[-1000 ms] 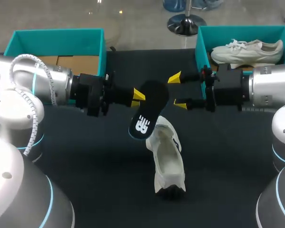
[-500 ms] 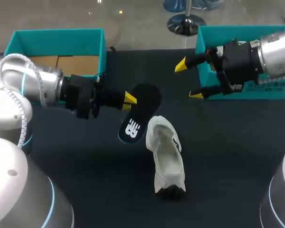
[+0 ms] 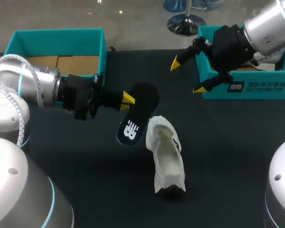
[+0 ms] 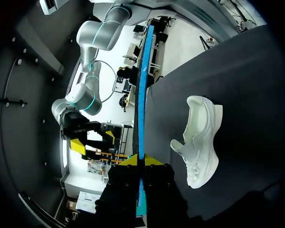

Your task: Take the shoe out of the shoebox, open the shoe tongue, remove and reinsert the insole, then place the shoe into the shoebox

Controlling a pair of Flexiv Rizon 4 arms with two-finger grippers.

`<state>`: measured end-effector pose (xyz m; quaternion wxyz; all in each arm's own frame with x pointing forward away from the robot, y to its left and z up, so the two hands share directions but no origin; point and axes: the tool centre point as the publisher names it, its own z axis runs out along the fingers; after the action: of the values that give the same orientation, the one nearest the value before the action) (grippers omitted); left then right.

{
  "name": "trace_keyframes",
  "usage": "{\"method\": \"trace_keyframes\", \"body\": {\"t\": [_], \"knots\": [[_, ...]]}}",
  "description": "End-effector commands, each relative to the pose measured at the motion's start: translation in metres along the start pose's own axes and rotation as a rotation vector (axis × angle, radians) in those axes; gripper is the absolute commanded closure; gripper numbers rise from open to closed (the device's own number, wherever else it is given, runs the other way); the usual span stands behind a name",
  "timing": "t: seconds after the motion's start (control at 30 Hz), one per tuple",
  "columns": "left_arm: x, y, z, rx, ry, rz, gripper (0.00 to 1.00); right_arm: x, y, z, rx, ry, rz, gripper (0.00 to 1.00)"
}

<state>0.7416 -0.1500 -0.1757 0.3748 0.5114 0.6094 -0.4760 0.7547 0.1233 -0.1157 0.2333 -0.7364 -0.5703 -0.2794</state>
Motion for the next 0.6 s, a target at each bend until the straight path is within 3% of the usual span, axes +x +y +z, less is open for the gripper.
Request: {"method": "trace_keyframes", "body": {"t": [0.03, 0.37, 0.6], "knots": [[0.001, -0.004, -0.002, 0.008, 0.001, 0.003, 1.0, 0.006, 0.0, -0.008, 0.007, -0.319, -0.034, 0.0], [0.003, -0.004, -0.003, 0.023, 0.003, -0.005, 1.0, 0.009, -0.008, -0.029, 0.032, -0.389, -0.189, 0.0], [0.002, -0.002, -0.002, 0.02, 0.002, -0.009, 1.0, 0.007, -0.011, -0.032, 0.035, -0.392, -0.214, 0.0]]}}
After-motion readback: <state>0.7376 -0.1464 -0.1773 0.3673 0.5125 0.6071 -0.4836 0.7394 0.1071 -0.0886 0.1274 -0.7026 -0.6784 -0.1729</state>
